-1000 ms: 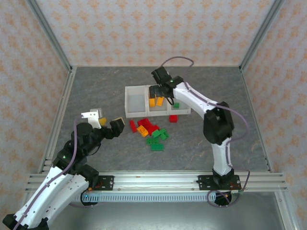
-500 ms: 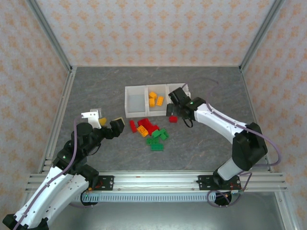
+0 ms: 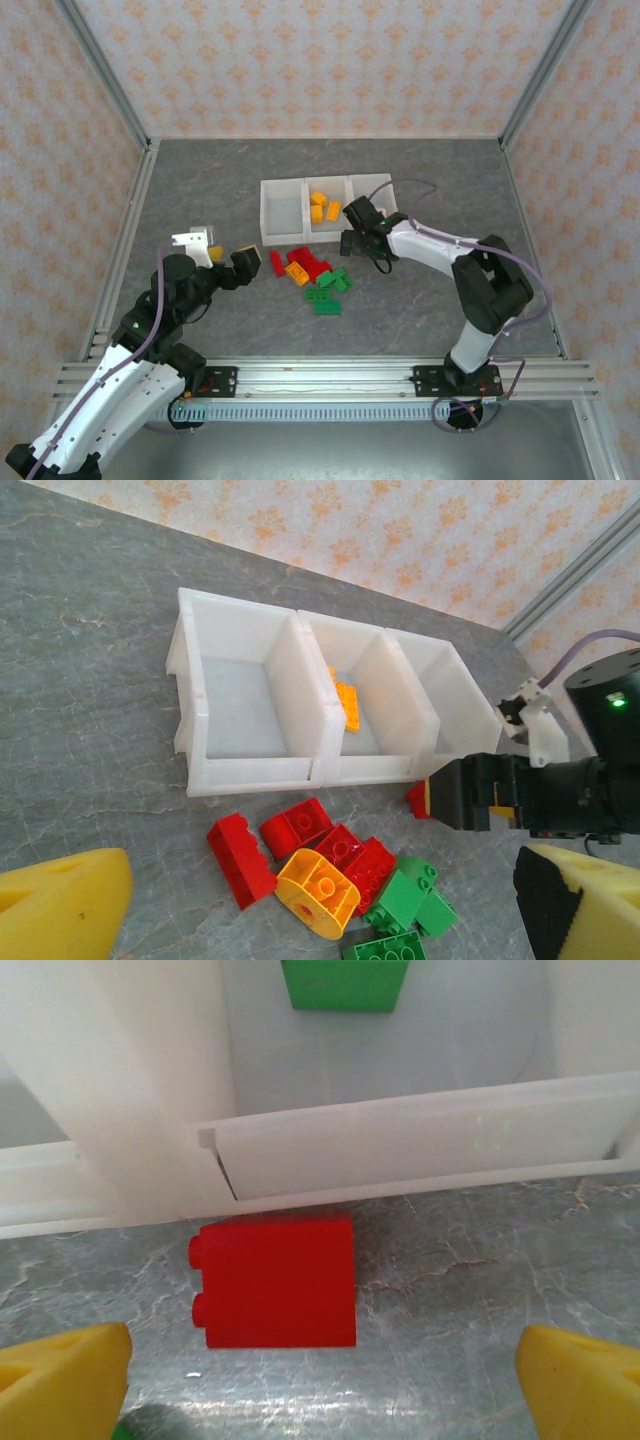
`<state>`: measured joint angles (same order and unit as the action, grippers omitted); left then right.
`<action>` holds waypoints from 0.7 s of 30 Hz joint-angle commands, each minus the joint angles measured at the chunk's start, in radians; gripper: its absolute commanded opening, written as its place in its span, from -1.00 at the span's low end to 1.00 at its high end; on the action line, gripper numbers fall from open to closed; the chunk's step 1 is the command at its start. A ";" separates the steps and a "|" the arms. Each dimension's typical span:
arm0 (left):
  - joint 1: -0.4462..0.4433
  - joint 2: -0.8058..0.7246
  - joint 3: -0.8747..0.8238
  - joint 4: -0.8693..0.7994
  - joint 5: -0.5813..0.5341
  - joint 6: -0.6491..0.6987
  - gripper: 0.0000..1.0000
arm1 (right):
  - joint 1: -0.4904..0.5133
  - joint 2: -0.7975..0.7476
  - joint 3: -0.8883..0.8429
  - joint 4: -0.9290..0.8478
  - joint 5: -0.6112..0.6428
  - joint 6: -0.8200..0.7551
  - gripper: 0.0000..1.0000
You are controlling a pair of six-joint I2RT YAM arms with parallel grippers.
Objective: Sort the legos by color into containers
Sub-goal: Pick up the lego from the center of the table.
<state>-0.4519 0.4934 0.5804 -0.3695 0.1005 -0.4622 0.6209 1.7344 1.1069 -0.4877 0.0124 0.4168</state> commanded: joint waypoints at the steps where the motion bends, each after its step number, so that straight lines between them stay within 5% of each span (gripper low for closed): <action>1: -0.007 0.001 -0.005 0.030 0.010 0.020 0.98 | 0.001 0.026 0.042 0.013 0.051 -0.026 0.92; 21: -0.006 -0.006 -0.007 0.035 0.013 0.024 0.98 | 0.008 0.151 0.106 0.040 0.055 -0.080 -0.01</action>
<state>-0.4519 0.4931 0.5804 -0.3695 0.1009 -0.4618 0.6212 1.8793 1.1847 -0.4255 0.0265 0.3462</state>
